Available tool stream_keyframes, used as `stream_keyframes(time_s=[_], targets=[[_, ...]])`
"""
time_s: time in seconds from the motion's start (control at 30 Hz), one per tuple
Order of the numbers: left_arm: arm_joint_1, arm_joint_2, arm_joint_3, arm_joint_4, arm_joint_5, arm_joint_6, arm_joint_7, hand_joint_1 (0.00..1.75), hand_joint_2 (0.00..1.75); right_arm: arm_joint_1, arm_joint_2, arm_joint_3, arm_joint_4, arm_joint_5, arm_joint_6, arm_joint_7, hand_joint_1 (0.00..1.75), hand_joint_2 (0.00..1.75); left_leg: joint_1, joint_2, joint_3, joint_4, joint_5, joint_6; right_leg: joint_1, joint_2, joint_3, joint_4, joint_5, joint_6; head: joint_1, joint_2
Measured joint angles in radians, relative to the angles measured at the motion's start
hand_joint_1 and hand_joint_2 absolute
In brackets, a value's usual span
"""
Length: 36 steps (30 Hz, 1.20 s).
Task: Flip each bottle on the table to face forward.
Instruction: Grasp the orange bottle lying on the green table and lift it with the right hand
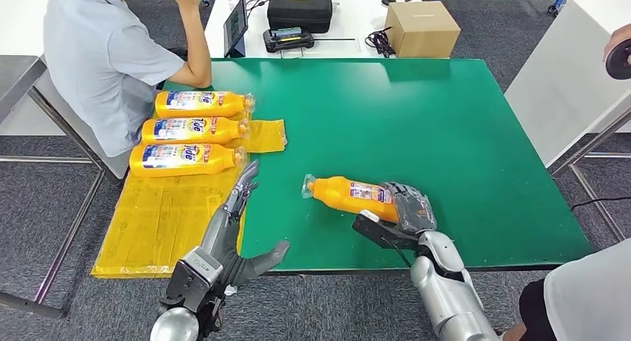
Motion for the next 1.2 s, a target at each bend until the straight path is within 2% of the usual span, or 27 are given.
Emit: stream_keyframes(time_s=[0.4,0.57,0.87,1.2], targets=[[-0.005,0.000,0.000,0.009,0.010,-0.002,-0.005,0.00,1.75,-0.024,-0.036,-0.003,0.049,-0.107,0.043,-0.046,1.75,1.75,0.000,0.001,0.010,0.000,-0.001,0.000,0.000,0.002,0.010,-0.001,-0.001,0.000,0.000,0.000],[-0.004,0.000,0.002,0.009,0.053,-0.003,-0.012,0.00,1.75,-0.015,-0.039,-0.012,0.037,-0.217,0.088,-0.092,1.75,1.75,0.000,0.001,0.012,0.000,-0.001,0.000,0.000,0.002,0.012,-0.001,0.000,0.002,0.000,0.000],[-0.005,0.000,0.019,0.047,0.266,-0.034,0.071,0.00,1.75,0.042,-0.041,-0.011,-0.086,-0.371,0.193,-0.117,1.75,1.75,0.001,0.002,0.011,0.000,-0.003,-0.002,0.001,0.004,0.021,0.000,0.000,0.002,0.000,0.000],[0.003,0.000,0.044,0.177,0.408,-0.049,0.091,0.00,1.75,0.102,-0.006,0.039,-0.256,-0.477,0.255,-0.134,1.75,1.75,0.001,0.001,0.000,0.000,0.000,0.000,0.000,0.004,0.012,0.001,0.000,0.003,0.000,0.000]])
